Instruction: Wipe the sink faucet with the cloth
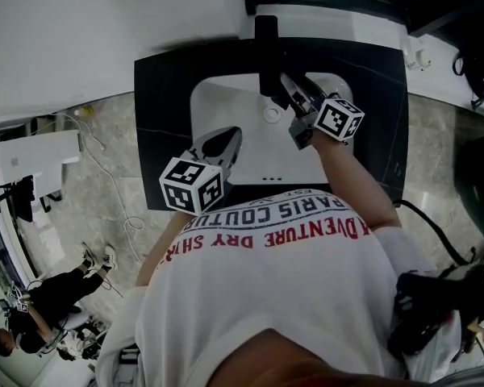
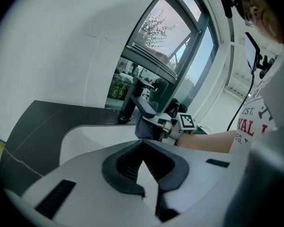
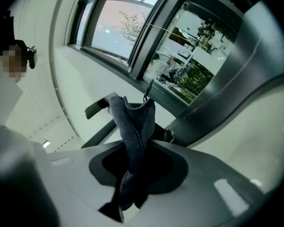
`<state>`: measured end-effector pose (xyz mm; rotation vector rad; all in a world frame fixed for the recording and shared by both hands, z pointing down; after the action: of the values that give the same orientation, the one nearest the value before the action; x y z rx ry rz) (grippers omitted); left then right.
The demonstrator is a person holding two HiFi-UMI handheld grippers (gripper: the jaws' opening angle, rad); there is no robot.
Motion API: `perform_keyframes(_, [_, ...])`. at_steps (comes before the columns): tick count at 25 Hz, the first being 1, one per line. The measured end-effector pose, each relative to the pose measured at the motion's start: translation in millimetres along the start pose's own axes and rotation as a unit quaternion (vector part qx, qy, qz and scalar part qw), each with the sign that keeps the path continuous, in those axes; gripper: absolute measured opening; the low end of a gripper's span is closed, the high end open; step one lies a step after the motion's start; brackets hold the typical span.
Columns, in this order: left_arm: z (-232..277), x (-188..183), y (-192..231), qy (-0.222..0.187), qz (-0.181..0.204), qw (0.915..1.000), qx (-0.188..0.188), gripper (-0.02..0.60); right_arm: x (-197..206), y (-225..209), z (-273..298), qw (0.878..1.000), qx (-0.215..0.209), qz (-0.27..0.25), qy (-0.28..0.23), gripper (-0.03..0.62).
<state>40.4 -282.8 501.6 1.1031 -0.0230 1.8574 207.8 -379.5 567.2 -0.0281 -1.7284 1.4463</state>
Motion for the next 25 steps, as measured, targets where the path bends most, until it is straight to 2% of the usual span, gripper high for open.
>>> perform_keyframes(7, [1.4,-3.0,-5.6,-0.012,-0.002,0.9999,0.008,0.001,-9.9,54.9,-60.4,0.995,-0.017,-0.096,0.005,0.078])
perform_keyframes(14, [-6.7,1.7,-17.1,-0.024,0.006,0.9997,-0.002,0.001,15.4,100.6,-85.5,0.980,-0.047,-0.189,0.029,0.078])
perform_keyframes(19, [-17.4,-3.4,-27.9,-0.037,0.030,0.9988,0.013,0.002,30.1,111.9,-92.8,0.977,-0.031,-0.210,0.035,0.078])
perform_keyframes(25, [-40.4,-18.9,-10.4,-0.057,0.056,0.9954,0.054,0.001,50.1,153.3,-80.4,0.964,-0.001,-0.266,0.029,0.078])
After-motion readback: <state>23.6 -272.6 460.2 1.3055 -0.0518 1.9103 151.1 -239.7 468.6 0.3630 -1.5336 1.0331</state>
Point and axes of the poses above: the fingertips, and each gripper's own axes: z forward along the fingers, y to its left, x out of its underside, the point moved 3 cm from there along -z, backward along the fingers
